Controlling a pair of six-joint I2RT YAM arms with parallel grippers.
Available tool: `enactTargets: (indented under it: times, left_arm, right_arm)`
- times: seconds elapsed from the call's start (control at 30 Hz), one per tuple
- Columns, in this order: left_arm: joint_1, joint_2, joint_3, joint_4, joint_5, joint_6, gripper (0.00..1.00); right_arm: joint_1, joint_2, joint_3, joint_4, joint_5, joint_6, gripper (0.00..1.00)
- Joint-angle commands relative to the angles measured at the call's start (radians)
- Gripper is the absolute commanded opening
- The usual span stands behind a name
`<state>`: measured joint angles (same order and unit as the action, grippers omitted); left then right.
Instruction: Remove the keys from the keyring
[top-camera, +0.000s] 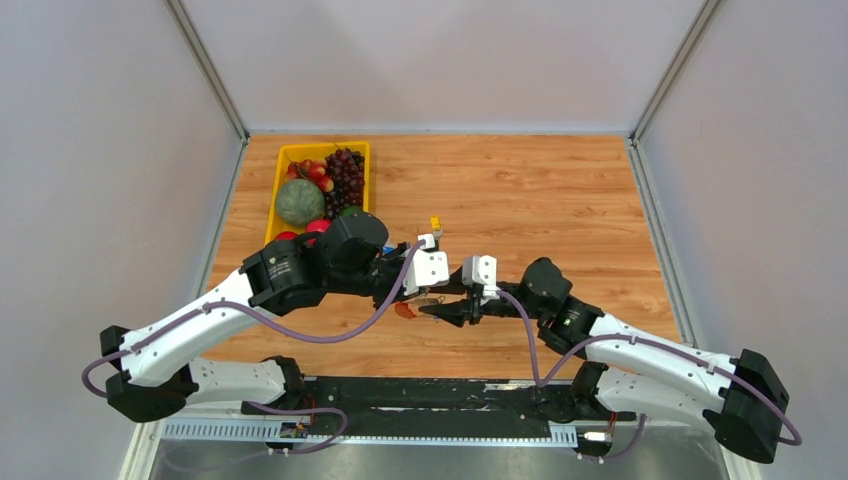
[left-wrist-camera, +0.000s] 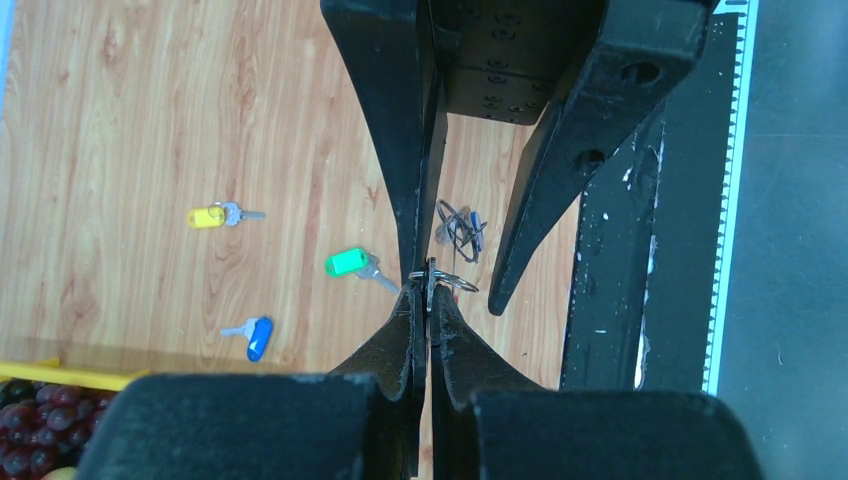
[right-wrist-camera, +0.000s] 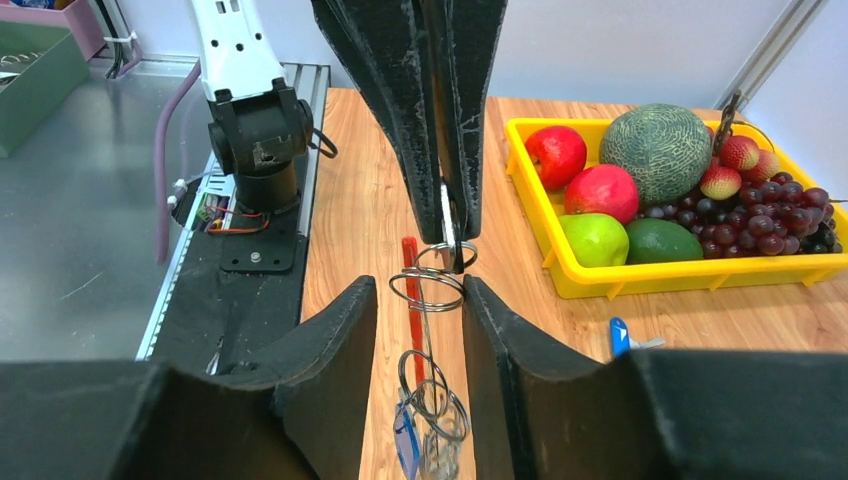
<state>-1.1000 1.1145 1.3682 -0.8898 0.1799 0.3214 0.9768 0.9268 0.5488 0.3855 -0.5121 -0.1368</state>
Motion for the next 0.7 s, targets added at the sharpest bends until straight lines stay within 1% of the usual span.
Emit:
enactTargets:
  times: [0.0, 0.13, 0.2, 0.3, 0.33, 0.4, 0.5, 0.67]
  left_arm:
    - [-0.005, -0.024, 0.038, 0.031, 0.025, 0.015, 0.0]
    - [-0.005, -0.026, 0.036, 0.028, 0.017, 0.02, 0.0]
    - [-0.005, -0.027, 0.036, 0.025, 0.011, 0.023, 0.0]
    - [-0.005, -0.03, 0.036, 0.025, 0.01, 0.025, 0.0]
    - [-0.005, -0.031, 0.037, 0.025, 0.011, 0.025, 0.0]
    - [-0.005, -0.03, 0.036, 0.024, 0.012, 0.026, 0.0]
    - [-0.005, -0.032, 0.037, 0.021, 0.008, 0.025, 0.0]
    - [-0.004, -0.036, 0.039, 0.021, 0.005, 0.025, 0.0]
  right_arm:
    - [0.019, 0.015, 0.046, 0.047, 0.008, -0.029, 0.39]
    - [0.023, 0.014, 0.056, 0.037, 0.007, -0.027, 0.39]
    - [0.023, 0.005, 0.058, 0.02, 0.008, -0.031, 0.42]
    - [0.022, -0.014, 0.057, -0.006, 0.002, -0.044, 0.52]
    - [0.022, -0.021, 0.056, -0.013, -0.003, -0.049, 0.54]
    - [0.022, -0.031, 0.058, -0.028, -0.019, -0.058, 0.54]
    - [0.023, -0.037, 0.068, -0.05, -0.04, -0.064, 0.49]
    - [0.022, -0.031, 0.081, -0.071, -0.056, -0.066, 0.32]
